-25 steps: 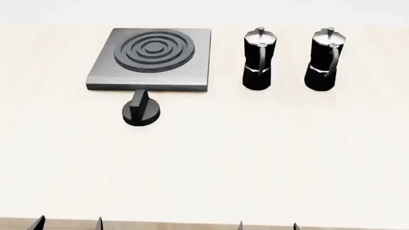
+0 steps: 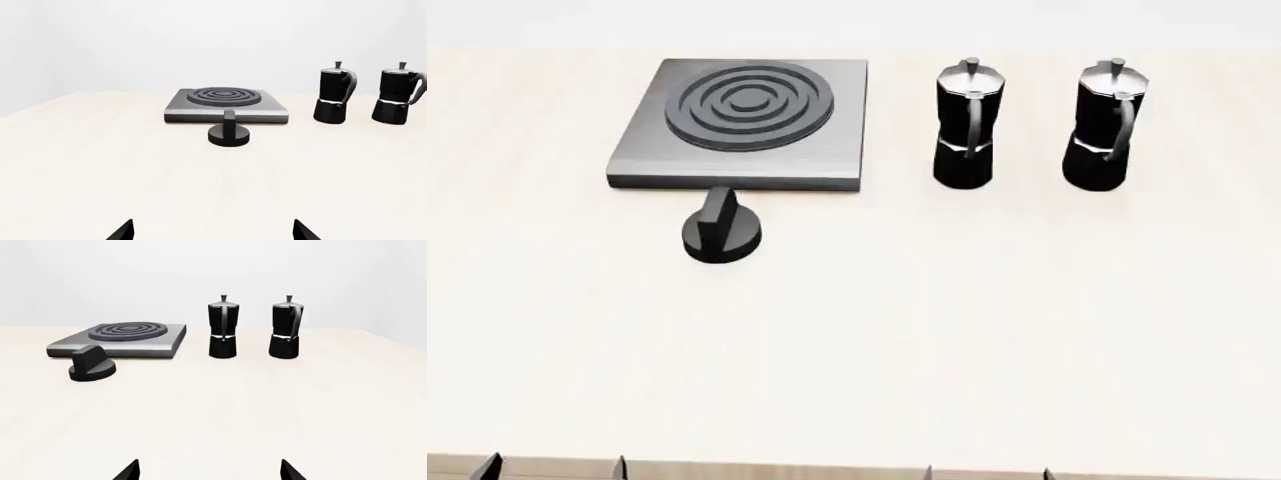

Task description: Put both moka pots on the stove.

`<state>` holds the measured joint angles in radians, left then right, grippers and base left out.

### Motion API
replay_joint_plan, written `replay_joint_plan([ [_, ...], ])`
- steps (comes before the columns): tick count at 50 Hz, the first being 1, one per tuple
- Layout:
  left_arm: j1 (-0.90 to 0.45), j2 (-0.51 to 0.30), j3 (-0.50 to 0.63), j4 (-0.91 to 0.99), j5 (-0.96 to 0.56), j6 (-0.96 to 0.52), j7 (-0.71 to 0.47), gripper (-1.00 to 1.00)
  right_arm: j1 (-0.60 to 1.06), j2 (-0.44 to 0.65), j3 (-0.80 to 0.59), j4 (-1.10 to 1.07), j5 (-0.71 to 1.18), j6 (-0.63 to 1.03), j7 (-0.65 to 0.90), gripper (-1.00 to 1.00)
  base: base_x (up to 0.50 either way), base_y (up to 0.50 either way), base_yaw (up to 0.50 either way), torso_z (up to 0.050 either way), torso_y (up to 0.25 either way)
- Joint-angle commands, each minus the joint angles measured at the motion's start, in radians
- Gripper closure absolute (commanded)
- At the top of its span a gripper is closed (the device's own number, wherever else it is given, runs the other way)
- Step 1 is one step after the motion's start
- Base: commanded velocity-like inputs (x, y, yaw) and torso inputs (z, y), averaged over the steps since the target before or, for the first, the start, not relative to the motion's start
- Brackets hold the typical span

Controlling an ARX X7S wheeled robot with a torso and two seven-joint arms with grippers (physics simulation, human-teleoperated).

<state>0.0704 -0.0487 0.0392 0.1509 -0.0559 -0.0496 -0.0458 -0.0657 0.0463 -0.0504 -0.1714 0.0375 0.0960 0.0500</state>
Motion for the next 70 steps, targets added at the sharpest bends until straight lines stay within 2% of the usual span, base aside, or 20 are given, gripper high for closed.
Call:
replay_joint_plan([
  [1,0.199,0.007,-0.050,0.720,-0.013,-0.101,0.030,-1.00,-0.175,-0.012,0.014,-0.764,-0.029,0.208,-0.031,-1.00,0.00,0.00,0.00,0.000,0.000],
  [3,0.215,-0.001,-0.053,0.750,-0.028,-0.087,0.025,-1.00,-0.189,-0.003,0.008,-0.866,-0.027,0.212,-0.022,-1.00,0.00,0.00,0.00,0.000,0.000],
  [8,0.254,-0.018,-0.054,0.837,-0.031,-0.074,0.006,-1.00,-0.231,0.043,-0.009,-0.876,-0.013,0.128,0.022,-1.00,0.00,0.00,0.00,0.000,0.000],
  [11,0.258,-0.025,-0.049,0.837,-0.028,-0.062,-0.003,-1.00,-0.243,0.118,-0.038,-0.876,0.012,0.094,0.102,-1.00,0.00,0.00,0.00,0.000,0.000],
  [14,0.258,-0.031,-0.044,0.833,-0.024,-0.059,-0.011,-1.00,-0.234,0.291,-0.116,-0.876,0.057,0.052,0.288,-1.00,0.00,0.00,0.00,0.000,0.000],
  [19,0.256,-0.041,-0.039,0.829,-0.023,-0.059,-0.024,-1.00,-0.109,0.593,-0.315,-0.876,0.147,0.048,0.642,-1.00,0.00,0.00,0.00,0.000,0.000],
  [23,0.251,-0.046,-0.036,0.820,-0.025,-0.059,-0.034,-1.00,-0.021,0.699,-0.428,-0.875,0.185,0.047,0.782,-1.00,0.00,0.00,0.00,0.000,0.000],
  [32,0.244,-0.060,-0.024,0.808,-0.025,-0.059,-0.051,-1.00,0.023,0.725,-0.470,-0.854,0.214,0.049,0.821,-1.00,0.01,0.00,0.00,0.000,0.000],
  [70,0.236,-0.111,0.003,0.795,-0.034,-0.059,-0.110,-1.00,0.032,0.733,-0.477,-0.823,0.230,0.028,0.832,-1.00,0.17,0.00,0.00,0.000,0.000],
])
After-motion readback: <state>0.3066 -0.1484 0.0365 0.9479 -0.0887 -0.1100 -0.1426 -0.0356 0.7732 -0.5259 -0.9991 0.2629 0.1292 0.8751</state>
